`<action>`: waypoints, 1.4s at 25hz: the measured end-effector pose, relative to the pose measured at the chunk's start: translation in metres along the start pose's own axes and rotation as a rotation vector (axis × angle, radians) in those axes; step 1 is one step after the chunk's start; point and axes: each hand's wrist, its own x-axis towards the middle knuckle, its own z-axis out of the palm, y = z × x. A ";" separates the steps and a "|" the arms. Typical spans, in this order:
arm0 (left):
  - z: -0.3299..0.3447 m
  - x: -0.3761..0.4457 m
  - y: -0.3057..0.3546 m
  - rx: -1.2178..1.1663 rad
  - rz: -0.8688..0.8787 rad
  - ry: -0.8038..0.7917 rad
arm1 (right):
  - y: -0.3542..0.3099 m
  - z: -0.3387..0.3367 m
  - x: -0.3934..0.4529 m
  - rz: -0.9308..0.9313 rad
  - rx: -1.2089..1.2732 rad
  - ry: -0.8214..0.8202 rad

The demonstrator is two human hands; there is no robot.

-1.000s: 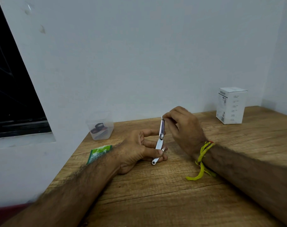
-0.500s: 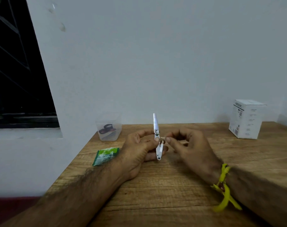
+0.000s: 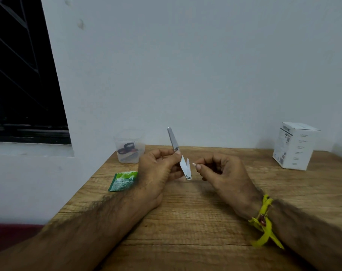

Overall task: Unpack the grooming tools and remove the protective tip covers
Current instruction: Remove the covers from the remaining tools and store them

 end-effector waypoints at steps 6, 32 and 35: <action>-0.007 0.005 0.002 0.188 0.122 0.073 | 0.002 -0.002 0.001 -0.019 0.018 0.043; -0.007 0.014 0.000 0.066 0.104 0.201 | -0.004 -0.004 -0.006 -0.369 -0.359 -0.010; -0.002 0.006 -0.004 0.183 0.156 0.030 | -0.002 -0.006 -0.001 -0.404 -0.376 0.096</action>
